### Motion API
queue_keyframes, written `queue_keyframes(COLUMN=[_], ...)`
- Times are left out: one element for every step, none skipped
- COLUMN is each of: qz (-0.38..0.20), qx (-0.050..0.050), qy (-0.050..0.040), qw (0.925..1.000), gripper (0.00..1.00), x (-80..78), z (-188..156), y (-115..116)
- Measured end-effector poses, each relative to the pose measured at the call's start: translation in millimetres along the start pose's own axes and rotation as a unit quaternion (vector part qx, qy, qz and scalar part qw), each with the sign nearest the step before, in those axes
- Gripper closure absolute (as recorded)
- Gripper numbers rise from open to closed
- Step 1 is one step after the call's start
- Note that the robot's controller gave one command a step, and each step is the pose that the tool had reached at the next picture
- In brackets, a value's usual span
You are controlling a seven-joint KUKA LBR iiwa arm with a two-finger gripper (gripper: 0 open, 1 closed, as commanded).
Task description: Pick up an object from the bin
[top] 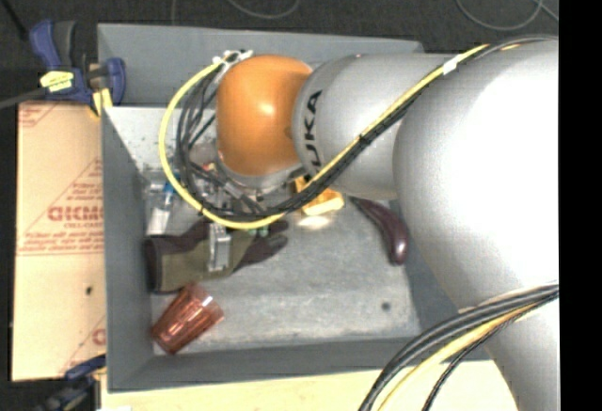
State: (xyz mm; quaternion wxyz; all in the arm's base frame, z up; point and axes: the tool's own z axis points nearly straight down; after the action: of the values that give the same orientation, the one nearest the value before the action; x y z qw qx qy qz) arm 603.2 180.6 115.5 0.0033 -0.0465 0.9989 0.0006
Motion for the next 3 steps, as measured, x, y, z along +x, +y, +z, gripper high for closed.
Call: queue_keyframes(qz=[0.0, -0.074, -0.073], qx=[0.0, -0.001, -0.001], qy=[0.0025, -0.0008, -0.0008], qw=[1.0, 0.9973, 0.9973], gripper=[0.0, 1.0, 1.0], x=[2.8, -21.7, -21.7], z=[33, 42, 42], y=[-1, -38, -38])
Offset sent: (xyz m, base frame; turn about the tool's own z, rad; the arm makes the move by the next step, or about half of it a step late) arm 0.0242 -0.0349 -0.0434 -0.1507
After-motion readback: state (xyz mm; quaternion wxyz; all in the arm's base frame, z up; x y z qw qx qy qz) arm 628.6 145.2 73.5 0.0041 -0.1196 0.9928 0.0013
